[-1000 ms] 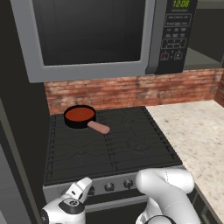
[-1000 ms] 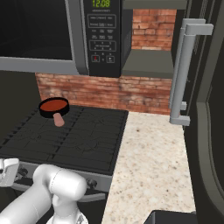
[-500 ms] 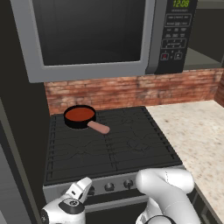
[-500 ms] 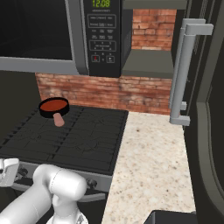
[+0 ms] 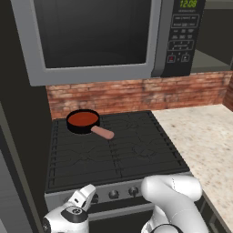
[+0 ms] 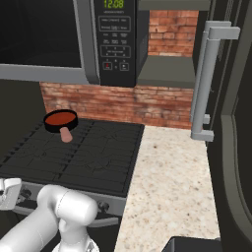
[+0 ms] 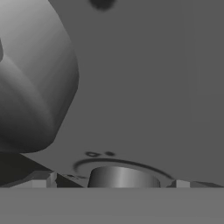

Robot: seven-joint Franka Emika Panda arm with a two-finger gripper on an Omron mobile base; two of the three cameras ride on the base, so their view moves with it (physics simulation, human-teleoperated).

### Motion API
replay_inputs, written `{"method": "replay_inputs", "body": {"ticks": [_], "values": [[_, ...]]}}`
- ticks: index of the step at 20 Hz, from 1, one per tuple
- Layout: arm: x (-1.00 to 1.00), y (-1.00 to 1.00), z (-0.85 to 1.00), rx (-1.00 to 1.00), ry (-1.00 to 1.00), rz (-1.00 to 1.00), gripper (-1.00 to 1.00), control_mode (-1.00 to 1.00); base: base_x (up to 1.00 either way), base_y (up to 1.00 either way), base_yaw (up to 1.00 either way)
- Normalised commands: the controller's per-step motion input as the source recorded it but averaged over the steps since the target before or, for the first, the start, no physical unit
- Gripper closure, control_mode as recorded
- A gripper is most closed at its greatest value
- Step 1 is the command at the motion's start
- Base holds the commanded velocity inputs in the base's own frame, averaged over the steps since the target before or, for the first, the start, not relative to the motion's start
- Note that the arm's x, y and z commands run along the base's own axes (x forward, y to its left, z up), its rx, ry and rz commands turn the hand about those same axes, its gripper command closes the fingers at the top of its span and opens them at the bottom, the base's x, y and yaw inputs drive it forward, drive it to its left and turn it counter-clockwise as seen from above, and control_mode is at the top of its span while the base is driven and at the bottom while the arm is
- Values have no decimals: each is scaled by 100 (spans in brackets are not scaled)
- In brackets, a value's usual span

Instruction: Wait until the marinara sauce is simmered to a deep red color and then turn off the stove.

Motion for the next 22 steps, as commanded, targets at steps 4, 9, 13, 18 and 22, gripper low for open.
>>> {"method": "replay_inputs", "body": {"ticks": [4,9,13,18,22], "values": [[0,0,0,0,0,0,-100,-100,0,0,0],[0,0,0,0,0,0,-100,-100,0,0,0],[0,0,0,0,0,0,-100,-100,0,0,0],[0,0,0,0,0,0,-100,-100,0,0,0],[0,0,0,0,0,0,-100,-100,0,0,0]]}}
